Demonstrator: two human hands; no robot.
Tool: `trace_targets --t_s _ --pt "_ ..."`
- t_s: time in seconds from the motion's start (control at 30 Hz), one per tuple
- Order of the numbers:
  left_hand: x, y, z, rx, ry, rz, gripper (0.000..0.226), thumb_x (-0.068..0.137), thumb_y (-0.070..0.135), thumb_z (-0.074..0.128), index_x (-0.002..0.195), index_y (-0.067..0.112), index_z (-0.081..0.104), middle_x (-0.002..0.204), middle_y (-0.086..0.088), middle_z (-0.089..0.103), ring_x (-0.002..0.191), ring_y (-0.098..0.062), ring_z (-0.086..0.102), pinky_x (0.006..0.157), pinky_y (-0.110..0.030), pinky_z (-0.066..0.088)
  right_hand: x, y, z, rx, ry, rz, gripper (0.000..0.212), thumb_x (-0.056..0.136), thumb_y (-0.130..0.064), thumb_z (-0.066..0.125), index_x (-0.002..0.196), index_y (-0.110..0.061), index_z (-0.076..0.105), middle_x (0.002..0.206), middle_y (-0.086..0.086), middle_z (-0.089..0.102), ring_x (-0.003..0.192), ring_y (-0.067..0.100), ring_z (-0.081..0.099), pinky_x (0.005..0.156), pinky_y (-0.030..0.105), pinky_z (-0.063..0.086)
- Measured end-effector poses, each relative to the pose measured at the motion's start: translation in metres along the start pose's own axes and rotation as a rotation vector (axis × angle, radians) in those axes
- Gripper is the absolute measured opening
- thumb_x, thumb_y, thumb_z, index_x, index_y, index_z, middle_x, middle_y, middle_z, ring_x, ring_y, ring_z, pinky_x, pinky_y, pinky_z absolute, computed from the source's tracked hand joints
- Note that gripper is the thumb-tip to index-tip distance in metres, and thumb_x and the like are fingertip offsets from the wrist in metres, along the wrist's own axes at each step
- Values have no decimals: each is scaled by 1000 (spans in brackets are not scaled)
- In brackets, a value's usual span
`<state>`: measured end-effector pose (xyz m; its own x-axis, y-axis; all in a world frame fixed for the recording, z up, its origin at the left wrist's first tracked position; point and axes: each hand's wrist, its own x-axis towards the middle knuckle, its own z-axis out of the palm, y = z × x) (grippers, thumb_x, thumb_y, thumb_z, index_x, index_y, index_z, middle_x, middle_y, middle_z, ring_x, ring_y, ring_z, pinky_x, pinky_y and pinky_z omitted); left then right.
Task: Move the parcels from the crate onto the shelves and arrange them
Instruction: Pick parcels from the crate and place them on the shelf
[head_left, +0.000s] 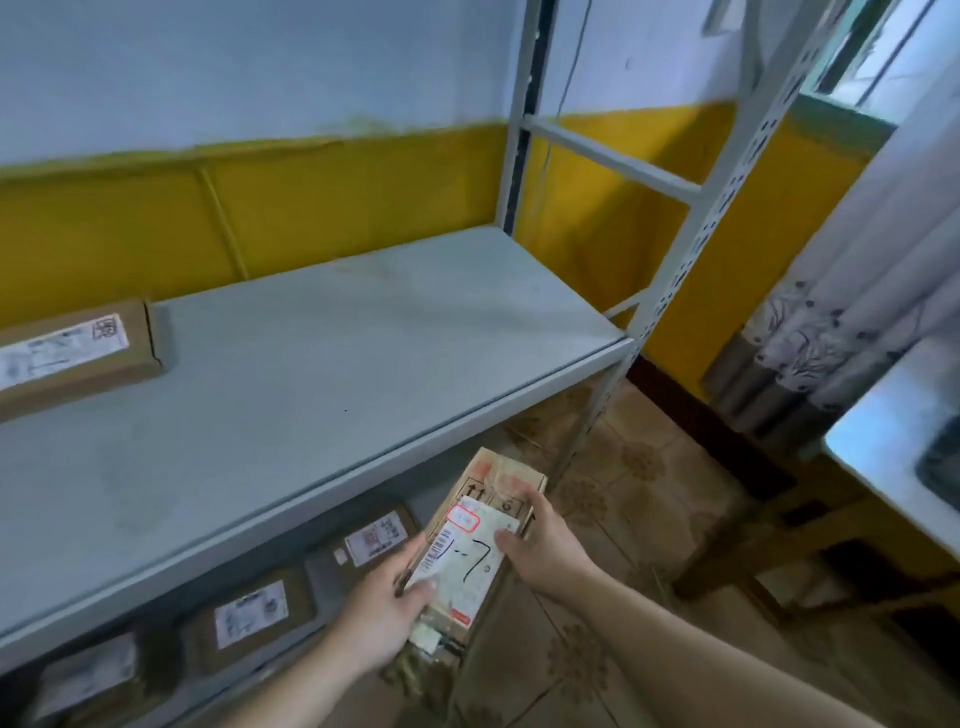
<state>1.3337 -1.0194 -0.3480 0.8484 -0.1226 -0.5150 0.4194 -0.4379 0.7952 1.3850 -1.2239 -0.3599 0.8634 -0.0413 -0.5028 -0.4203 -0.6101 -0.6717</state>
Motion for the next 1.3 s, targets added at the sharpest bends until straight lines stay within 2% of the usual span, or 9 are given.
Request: trace_targets --t_s 0.13,0.23,0.33,0.5,0.7,0.87,1.07,1.2,1.3 --pt "59 -24 15 -56 70 -57 57 98 24 53 148 39 29 113 17 62 76 2 69 58 -16 52 67 17 10 -41 -96 -35 60 97 -29 60 147 -38 26 113 -8 63 84 1 65 54 12 48" --pt "121 -45 36 -91 118 -88 58 97 23 55 149 33 30 114 17 60 80 -2 69 69 -24 58 130 38 19 -71 -135 -112 51 97 -32 60 138 -41 32 114 -8 65 89 3 65 67 15 54" --pt "196 -68 64 -100 196 -88 53 99 20 53 147 29 34 113 15 56 81 6 60 59 -9 48 205 75 31 -90 -151 -172 53 96 -39 58 140 -42 28 121 -10 66 101 11 66 90 34 56" --pt "318 -120 108 -121 278 -85 46 98 27 53 143 33 42 121 10 64 98 -7 64 83 -26 53 322 144 59 -105 -165 -225 58 100 -44 52 149 -35 24 135 -7 60 115 17 62 95 27 46" --pt "431 -171 130 -138 356 3 41 98 20 54 136 34 49 117 7 66 99 -14 66 89 -34 53 444 206 105 101 -174 -353 64 96 -44 58 152 -36 28 137 -7 59 122 19 58 105 44 47" --pt "476 -181 124 -74 454 95 47 98 23 54 143 31 42 126 8 60 100 -11 60 84 -24 48 493 219 122 284 -138 -466 62 98 -46 55 152 -44 23 134 -15 55 120 9 54 93 27 45" --pt "490 -182 108 144 465 59 49 98 38 50 145 40 35 124 2 63 98 -18 66 83 -33 54 524 242 135 297 -101 -509 57 102 -45 46 153 -46 21 145 -10 51 133 16 48 105 35 40" --pt "491 -176 111 519 555 -26 55 95 54 44 147 42 31 148 -5 36 128 -27 47 104 -41 43 542 270 142 158 -110 -441 61 100 -53 46 155 -38 25 151 -4 45 135 22 46 111 44 38" --pt "483 -164 128 628 519 -9 77 85 73 41 151 38 21 160 -1 14 145 -30 18 115 -47 27 551 284 146 19 -69 -477 63 100 -47 50 155 -28 27 151 4 43 135 23 44 110 35 36"
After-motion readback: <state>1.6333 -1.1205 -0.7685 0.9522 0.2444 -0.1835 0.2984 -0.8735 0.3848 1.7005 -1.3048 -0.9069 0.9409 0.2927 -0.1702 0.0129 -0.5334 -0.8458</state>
